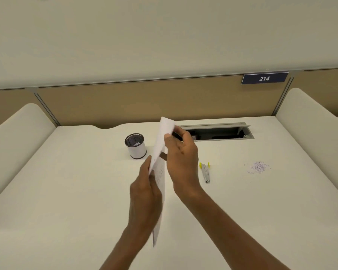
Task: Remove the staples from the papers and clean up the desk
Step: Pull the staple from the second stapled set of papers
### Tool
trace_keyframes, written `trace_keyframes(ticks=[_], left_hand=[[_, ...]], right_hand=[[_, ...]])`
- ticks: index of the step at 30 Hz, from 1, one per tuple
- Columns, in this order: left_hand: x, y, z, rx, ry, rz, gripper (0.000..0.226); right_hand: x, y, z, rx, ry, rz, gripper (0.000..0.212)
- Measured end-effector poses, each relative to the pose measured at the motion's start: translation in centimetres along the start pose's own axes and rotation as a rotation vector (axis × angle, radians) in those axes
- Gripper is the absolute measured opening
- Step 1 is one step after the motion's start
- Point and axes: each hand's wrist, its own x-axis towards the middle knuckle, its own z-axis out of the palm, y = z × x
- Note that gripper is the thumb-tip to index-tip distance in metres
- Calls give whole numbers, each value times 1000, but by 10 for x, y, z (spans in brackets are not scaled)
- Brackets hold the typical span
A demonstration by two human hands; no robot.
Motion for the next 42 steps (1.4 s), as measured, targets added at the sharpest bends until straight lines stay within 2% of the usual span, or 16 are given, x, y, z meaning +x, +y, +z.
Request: trace_keyframes(ticks=[2, 4, 6, 7, 9, 11, 14, 16, 20, 24, 26, 32, 38, 42], left_hand=[[10, -3, -7, -67, 13, -42, 27], [21, -9, -14, -161, -2, -86, 22], [32, -14, -22, -318, -60, -151, 23], [36, -15, -26, -415, -99, -200, 24], [41, -17, -35, -580, -159, -306, 24], [45, -24, -42, -631, -180, -376, 22], [48, -43, -45, -640, -167, -428, 23], [49, -59, -45, -604, -154, -446, 22], [49, -105, -47, -460, -131, -462, 20], [42, -147, -53, -345, -74, -463, 19], [43, -164, -59, -285, -34, -450, 21], [60, -228, -85, -133, 5, -460, 29], [84, -294, -114, -88, 23, -492, 29], [99, -328, -131, -69, 108, -568, 26]], right_hand=[[7, 9, -12, -25, -37, 20, 48], [20, 25, -32, -195, -18, 60, 66], [29, 42, -54, -346, -60, 187, 82], [32, 51, -64, -325, -127, 253, 84], [33, 67, -81, -170, -302, 341, 70], [33, 83, -92, -132, -402, 330, 52], [27, 101, -89, -77, -387, 305, 27], [19, 111, -78, -125, -330, 271, 20], [6, 126, -50, -218, -208, 258, 18], [-2, 137, -19, -277, -156, 244, 13], [-6, 146, -3, -372, -175, 285, 12], [-12, 179, 47, -627, -278, 352, 27], [-12, 215, 106, -642, -259, 402, 21], [-14, 230, 143, -644, -291, 418, 11]])
